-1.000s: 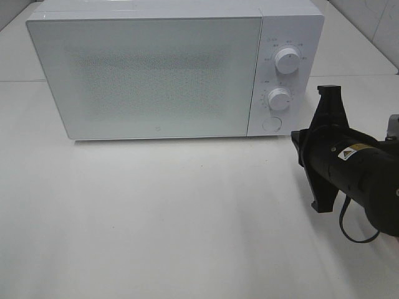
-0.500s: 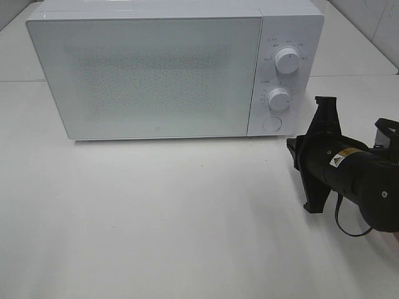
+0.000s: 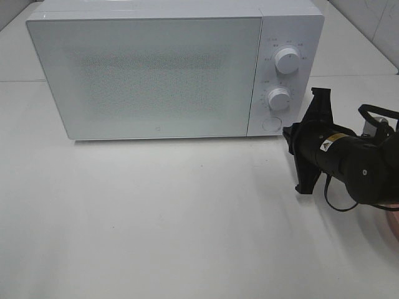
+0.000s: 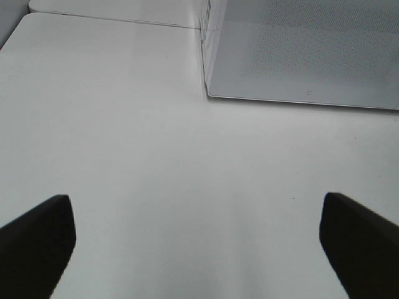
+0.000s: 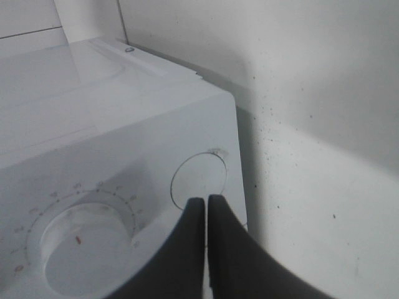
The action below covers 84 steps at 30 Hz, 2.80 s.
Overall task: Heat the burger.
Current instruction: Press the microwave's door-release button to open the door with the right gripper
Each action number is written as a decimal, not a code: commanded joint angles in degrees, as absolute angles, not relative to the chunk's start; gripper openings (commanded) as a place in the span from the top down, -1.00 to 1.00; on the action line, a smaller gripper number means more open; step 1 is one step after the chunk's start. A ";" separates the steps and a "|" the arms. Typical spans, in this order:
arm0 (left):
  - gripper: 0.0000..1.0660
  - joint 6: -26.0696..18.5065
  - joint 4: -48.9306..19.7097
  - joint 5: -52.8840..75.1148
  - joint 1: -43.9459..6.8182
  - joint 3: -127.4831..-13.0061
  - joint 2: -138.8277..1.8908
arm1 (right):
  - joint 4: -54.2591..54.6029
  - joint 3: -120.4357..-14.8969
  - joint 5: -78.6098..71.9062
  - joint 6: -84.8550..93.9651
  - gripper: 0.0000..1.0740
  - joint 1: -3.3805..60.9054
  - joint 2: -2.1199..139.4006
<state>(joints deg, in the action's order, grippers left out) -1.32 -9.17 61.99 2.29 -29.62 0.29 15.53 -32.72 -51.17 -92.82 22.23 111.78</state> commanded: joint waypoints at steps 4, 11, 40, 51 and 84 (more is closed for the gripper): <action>-0.88 -1.32 -9.17 61.08 2.52 -29.56 1.32 | 13.12 -36.67 -50.42 -94.48 1.00 20.63 115.16; -0.88 -1.32 -9.17 61.08 2.52 -29.56 1.32 | 12.89 -39.99 -50.19 -95.00 1.00 20.17 118.95; -0.88 -1.32 -9.17 61.08 2.52 -29.56 1.32 | 10.37 -45.21 -50.08 -94.19 1.00 19.37 117.97; -0.88 -1.32 -9.17 61.08 2.52 -29.56 1.32 | 10.71 -45.21 -53.34 -94.08 1.00 19.37 117.40; -0.88 -1.32 -9.17 61.08 2.52 -29.56 1.32 | 9.34 -45.15 -52.54 -94.08 1.00 19.54 115.91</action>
